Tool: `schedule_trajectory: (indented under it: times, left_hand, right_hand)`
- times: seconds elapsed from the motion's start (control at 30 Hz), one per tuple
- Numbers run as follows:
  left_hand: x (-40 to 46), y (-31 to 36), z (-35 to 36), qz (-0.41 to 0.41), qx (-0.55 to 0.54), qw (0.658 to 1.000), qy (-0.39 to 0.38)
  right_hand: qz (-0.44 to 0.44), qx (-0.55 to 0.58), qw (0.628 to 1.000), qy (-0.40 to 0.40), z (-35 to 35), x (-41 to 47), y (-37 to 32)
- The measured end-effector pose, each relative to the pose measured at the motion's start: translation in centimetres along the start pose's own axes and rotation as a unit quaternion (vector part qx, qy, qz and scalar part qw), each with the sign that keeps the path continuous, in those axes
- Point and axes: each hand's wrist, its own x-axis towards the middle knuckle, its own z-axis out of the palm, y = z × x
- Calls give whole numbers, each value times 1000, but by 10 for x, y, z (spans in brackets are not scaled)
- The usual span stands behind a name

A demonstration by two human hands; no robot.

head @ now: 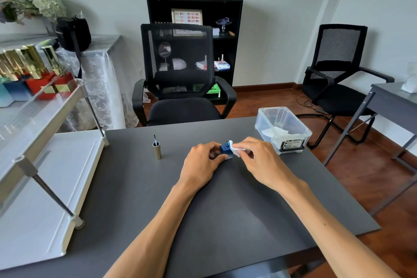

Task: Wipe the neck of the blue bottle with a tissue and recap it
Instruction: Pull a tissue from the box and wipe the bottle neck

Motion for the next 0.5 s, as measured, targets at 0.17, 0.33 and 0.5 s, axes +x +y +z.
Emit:
schedule_trajectory:
  times: [0.17,0.33,0.5]
  left_hand:
    - [-2,2,1,0,2,1000,4]
    - [-2,2,1,9,25,1000,3]
    - [-2,-1,0,16,51,998,-18]
  right_hand:
    - [26,9,1000,9,2,11,-4]
    - [39,17,999,11,2,3,0]
    - [47,32,997,-43,-5,20,0]
